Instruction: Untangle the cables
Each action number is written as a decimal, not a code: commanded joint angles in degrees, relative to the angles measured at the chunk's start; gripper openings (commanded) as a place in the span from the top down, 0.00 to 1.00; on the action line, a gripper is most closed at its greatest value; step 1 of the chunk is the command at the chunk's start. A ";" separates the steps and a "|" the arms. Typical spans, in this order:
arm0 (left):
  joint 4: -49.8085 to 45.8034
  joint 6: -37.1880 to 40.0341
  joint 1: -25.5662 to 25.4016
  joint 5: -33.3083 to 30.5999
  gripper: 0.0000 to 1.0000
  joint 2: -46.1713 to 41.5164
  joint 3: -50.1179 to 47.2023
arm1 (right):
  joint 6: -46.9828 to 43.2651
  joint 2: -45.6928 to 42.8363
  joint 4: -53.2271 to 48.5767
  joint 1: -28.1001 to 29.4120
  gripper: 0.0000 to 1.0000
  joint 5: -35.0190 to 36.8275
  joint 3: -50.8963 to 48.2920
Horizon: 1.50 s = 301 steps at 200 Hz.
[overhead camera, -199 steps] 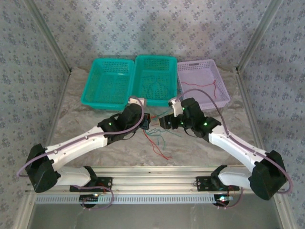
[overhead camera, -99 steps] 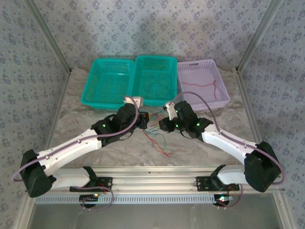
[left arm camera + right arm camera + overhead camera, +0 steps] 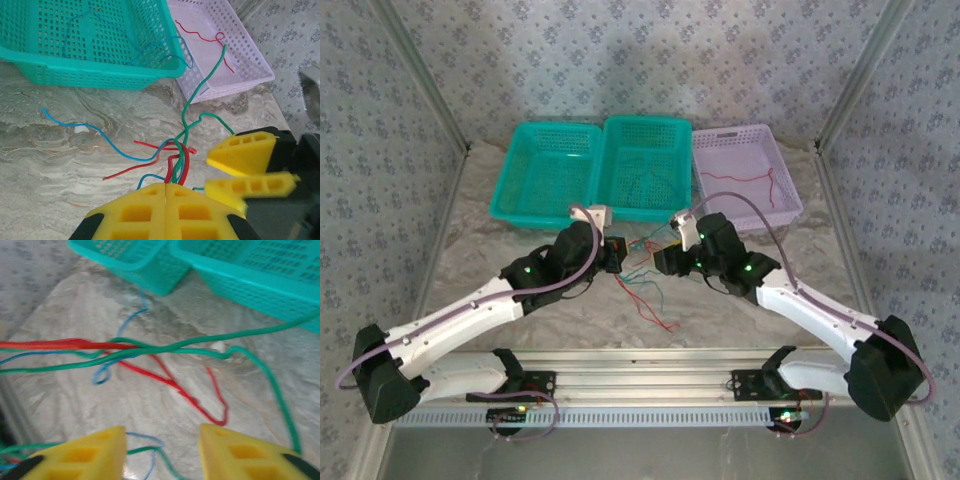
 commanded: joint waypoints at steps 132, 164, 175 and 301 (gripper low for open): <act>10.91 -4.30 -0.27 1.48 1.00 -3.99 -4.63 | 4.78 8.19 8.78 9.64 0.47 -10.03 -0.06; 11.34 -4.76 -0.24 0.56 1.00 -4.83 -5.11 | 4.91 8.97 9.52 9.31 0.55 -9.36 -0.67; 10.61 -4.67 -0.23 -0.37 1.00 -5.27 -5.05 | 4.26 7.67 8.95 8.91 0.53 -9.59 -0.91; 8.98 -7.92 -0.25 -5.66 1.00 -4.35 -4.80 | 1.30 7.51 13.50 15.42 0.47 0.08 -0.31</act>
